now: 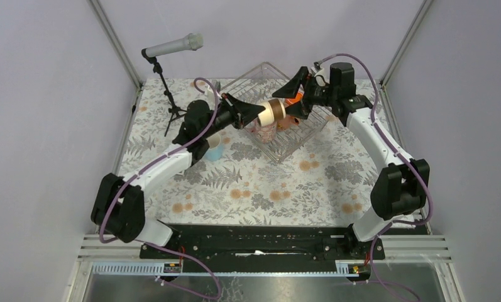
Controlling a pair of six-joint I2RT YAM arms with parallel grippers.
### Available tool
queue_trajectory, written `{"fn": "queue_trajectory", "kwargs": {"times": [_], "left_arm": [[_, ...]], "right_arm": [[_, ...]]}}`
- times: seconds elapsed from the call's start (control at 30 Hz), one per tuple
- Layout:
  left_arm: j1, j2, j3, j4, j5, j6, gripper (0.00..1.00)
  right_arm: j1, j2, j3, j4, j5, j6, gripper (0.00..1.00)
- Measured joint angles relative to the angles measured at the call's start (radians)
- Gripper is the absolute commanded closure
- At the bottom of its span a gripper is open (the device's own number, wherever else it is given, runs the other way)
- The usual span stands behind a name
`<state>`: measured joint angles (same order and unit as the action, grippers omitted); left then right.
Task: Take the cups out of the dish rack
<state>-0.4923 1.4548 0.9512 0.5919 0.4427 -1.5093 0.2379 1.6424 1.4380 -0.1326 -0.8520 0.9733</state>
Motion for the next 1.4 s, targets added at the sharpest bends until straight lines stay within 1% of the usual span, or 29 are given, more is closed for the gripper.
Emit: {"fn": "queue_trajectory", "kwargs": {"times": [0.07,0.17,0.27,0.33,0.43,0.5,0.57,0.73,0.87,1.03,1.2,1.4], "left_arm": [[0.0,-0.027,0.037,-0.109,0.013,0.089,1.0],[0.0,-0.083,0.102,-0.333,0.022,0.27,1.0],[0.0,-0.155,0.166,-0.595,0.013,0.48,1.0],[0.0,-0.207,0.199,-0.767,-0.019,0.615,1.0],[-0.008,-0.281,0.207,-0.974,-0.1,0.766,1.0],[-0.02,-0.318,0.202,-1.111,-0.171,0.84,1.0],[-0.038,-0.335,0.193,-1.215,-0.248,0.883,1.0],[-0.127,-0.334,0.166,-1.427,-0.458,0.915,1.0],[-0.137,-0.315,0.114,-1.487,-0.558,0.918,1.0],[-0.13,-0.222,0.056,-1.511,-0.643,0.925,1.0],[-0.108,-0.143,0.031,-1.505,-0.679,0.95,1.0],[-0.092,-0.089,0.027,-1.475,-0.699,0.978,1.0]], "right_arm": [[0.0,-0.016,0.022,-0.063,0.051,-0.052,0.0],[0.0,-0.039,0.087,-0.196,0.167,-0.149,0.0],[0.0,-0.071,0.144,-0.309,0.298,-0.242,0.0],[0.0,-0.097,0.162,-0.365,0.368,-0.289,0.0],[0.0,-0.126,0.176,-0.423,0.436,-0.336,0.0],[0.0,-0.131,0.182,-0.443,0.465,-0.356,0.0],[0.0,-0.131,0.182,-0.462,0.488,-0.374,0.0],[0.0,-0.13,0.182,-0.491,0.531,-0.402,0.0],[0.0,-0.13,0.182,-0.497,0.557,-0.42,0.0],[0.0,-0.13,0.172,-0.507,0.573,-0.435,0.0],[0.0,-0.131,0.159,-0.512,0.573,-0.445,0.0],[0.0,-0.131,0.152,-0.513,0.573,-0.453,0.0]]}}
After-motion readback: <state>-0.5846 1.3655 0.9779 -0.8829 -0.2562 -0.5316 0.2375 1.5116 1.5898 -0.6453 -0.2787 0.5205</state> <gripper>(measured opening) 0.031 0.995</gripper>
